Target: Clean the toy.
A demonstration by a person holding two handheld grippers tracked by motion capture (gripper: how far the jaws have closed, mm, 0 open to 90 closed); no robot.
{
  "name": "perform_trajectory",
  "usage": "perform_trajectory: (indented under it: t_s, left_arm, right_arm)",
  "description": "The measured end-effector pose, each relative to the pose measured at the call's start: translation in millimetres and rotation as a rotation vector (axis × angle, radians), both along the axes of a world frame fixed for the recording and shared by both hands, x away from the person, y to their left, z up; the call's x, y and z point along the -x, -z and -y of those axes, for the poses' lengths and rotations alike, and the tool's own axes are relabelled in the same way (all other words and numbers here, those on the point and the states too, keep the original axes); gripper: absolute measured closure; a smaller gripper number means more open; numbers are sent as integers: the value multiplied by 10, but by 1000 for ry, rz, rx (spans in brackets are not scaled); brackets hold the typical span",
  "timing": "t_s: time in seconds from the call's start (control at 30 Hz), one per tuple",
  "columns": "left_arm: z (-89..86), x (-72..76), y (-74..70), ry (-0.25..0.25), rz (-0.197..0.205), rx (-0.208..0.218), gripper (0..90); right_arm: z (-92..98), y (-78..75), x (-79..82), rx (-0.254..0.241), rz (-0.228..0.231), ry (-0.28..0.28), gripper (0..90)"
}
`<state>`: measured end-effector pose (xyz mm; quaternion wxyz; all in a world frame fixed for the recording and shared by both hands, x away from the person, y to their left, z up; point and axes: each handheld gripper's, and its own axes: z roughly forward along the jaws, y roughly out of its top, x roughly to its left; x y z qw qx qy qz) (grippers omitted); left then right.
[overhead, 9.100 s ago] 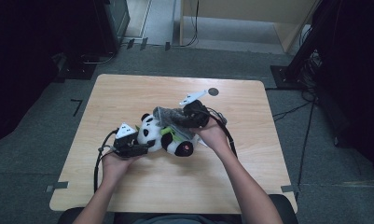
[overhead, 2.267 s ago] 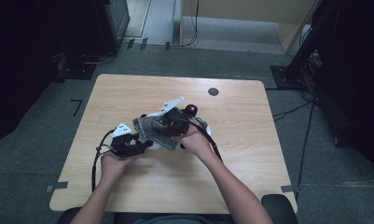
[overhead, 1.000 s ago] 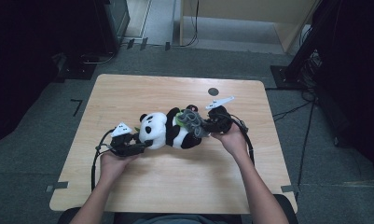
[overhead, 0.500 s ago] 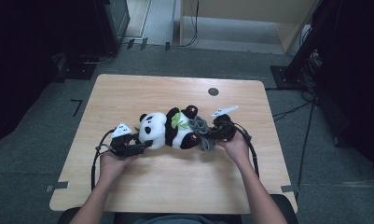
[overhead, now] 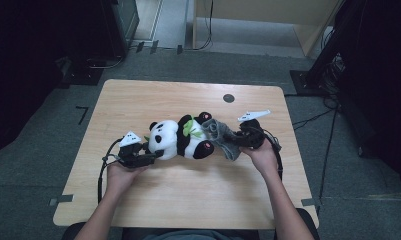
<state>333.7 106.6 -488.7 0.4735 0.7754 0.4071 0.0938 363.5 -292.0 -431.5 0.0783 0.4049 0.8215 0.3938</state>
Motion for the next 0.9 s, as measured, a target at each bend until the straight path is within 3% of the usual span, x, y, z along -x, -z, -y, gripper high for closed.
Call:
perform_trajectory:
  t_s: [0.23,0.33,0.43,0.47,0.5,0.53,0.63,0.67,0.9]
  left_arm:
    - [8,6,-4,8,6,-17,397]
    - [11,5,-8,8,6,-19,398]
    - [13,5,-10,5,3,-15,398]
    - [14,5,-12,5,3,-13,398]
    - [14,5,-12,5,3,-13,398]
    - [15,5,-16,5,2,-14,398]
    - [13,-5,-26,4,-5,-12,399]
    - [12,-20,-44,2,-17,-11,401]
    - [62,-9,-122,-6,-4,-41,436]
  right_arm:
    - [3,-240,118,-11,38,-17,788]
    - [-149,-440,226,-4,71,-71,788]
    - [-259,-522,282,3,88,-107,787]
    - [-386,-575,335,8,90,-144,787]
    - [-386,-575,335,8,90,-144,787]
    - [-526,-591,384,14,88,-185,787]
    - [-671,-573,427,18,81,-229,785]
    - [-817,-531,472,39,77,-265,784]
    - [-1107,-316,538,75,33,-336,783]
